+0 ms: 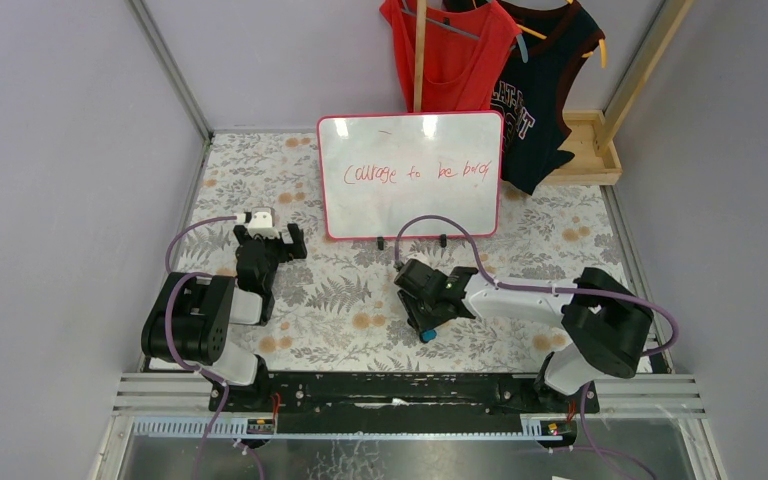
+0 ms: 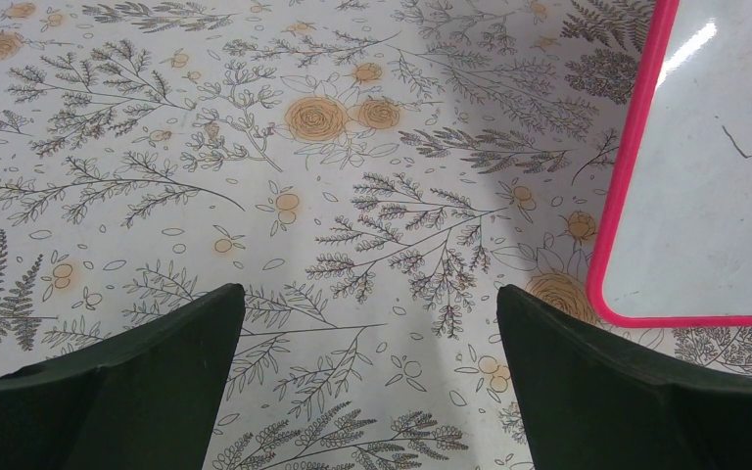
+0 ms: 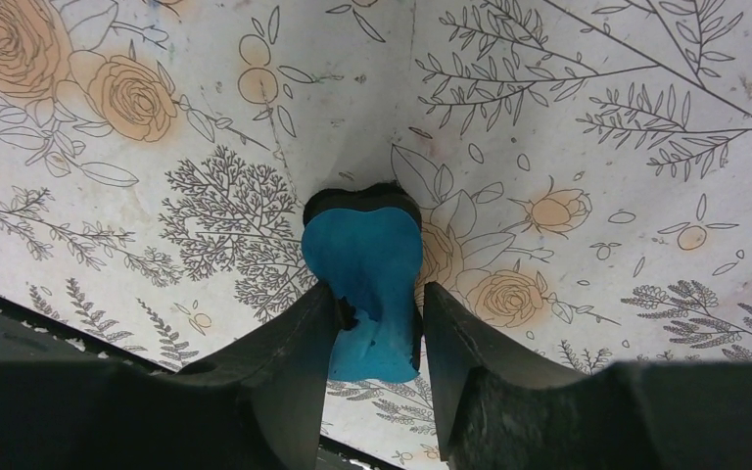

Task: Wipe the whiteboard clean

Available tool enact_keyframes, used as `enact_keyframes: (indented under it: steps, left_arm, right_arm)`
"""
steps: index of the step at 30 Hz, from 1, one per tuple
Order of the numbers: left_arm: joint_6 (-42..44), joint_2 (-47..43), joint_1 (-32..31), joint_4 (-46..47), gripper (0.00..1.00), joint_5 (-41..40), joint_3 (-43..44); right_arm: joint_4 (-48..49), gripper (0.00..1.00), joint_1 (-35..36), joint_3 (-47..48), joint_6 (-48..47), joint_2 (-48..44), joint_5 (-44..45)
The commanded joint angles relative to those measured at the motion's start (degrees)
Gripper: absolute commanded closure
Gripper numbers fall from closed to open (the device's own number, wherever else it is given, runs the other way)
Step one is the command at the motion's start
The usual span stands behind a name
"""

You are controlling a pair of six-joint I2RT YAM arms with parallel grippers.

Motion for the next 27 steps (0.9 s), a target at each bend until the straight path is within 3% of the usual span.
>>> enact_keyframes:
  steps: [1, 8, 12, 15, 27]
  left_arm:
    - [0.36, -0.23, 0.35, 3.34, 0.00, 0.12, 1.19]
    - [0.36, -0.26, 0.35, 3.29, 0.00, 0.11, 1.12]
    - [0.29, -0.23, 0.34, 3.29, 0.00, 0.07, 1.16]
    - [0.34, -0.19, 0.35, 3.30, 0.00, 0.13, 1.20]
    - [0.30, -0.15, 0.34, 3.60, 0.00, -0.02, 1.11]
  right_arm:
    - [1.15, 0.55, 0.35, -0.28, 0.46, 0.39, 0.22]
    - [1.52, 0.61, 0.37, -0.47, 0.65, 0.47, 0.01]
    - [1.43, 0.78, 0.35, -0.39, 0.68, 0.11, 0.11]
    - [0.90, 0.99, 0.31, -0.18, 0.93, -0.54, 0.49]
    - [-3.93, 1.00, 0.31, 1.98, 3.35, -15.66, 10.03]
